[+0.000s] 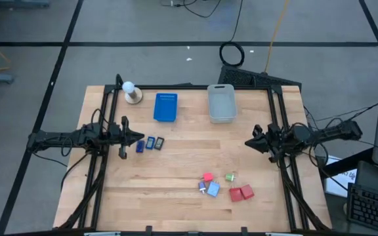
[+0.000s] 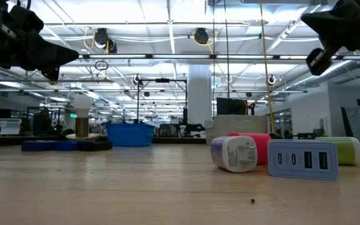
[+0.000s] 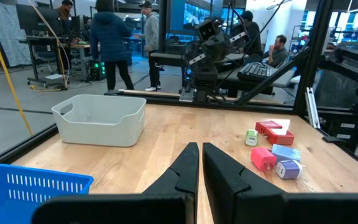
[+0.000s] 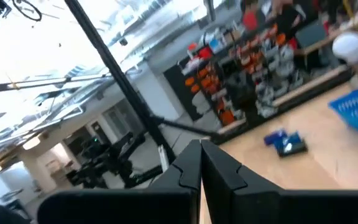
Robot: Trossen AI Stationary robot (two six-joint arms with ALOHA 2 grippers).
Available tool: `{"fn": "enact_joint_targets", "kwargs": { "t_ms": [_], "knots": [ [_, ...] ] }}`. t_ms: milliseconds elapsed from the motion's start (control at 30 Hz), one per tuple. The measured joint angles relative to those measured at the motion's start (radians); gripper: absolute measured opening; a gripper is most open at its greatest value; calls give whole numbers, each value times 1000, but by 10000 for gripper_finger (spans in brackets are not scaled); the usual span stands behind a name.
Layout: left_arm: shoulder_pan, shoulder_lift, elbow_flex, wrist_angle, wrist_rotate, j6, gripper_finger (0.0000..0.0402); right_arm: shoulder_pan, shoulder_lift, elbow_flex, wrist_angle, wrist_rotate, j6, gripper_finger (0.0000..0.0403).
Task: Pick & Place Office items
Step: Put the right red charger adapter into the gray bin
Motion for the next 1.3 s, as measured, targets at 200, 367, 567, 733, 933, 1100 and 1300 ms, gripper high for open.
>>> {"fn": "enact_joint_targets", "kwargs": {
  "t_ms": [200, 367, 567, 733, 933, 1100, 1300],
  "knots": [
    [0, 0, 0, 0, 0, 0, 21, 113, 163, 0, 258, 34, -172, 0],
    [0, 0, 0, 0, 0, 0, 21, 164, 266, 0, 333, -94, -296, 0],
    [0, 0, 0, 0, 0, 0, 21, 226, 415, 19, 365, -202, -419, 0],
    [0, 0, 0, 0, 0, 0, 21, 259, 567, 97, 430, -195, -435, 4],
    [0, 0, 0, 0, 0, 0, 21, 265, 731, 234, 450, -192, -343, 67],
    [0, 0, 0, 0, 0, 0, 21, 302, 878, 347, 456, -191, -370, 159],
    [0, 0, 0, 0, 0, 0, 21, 343, 976, 518, 53, -138, -305, 236]
  ]
}}
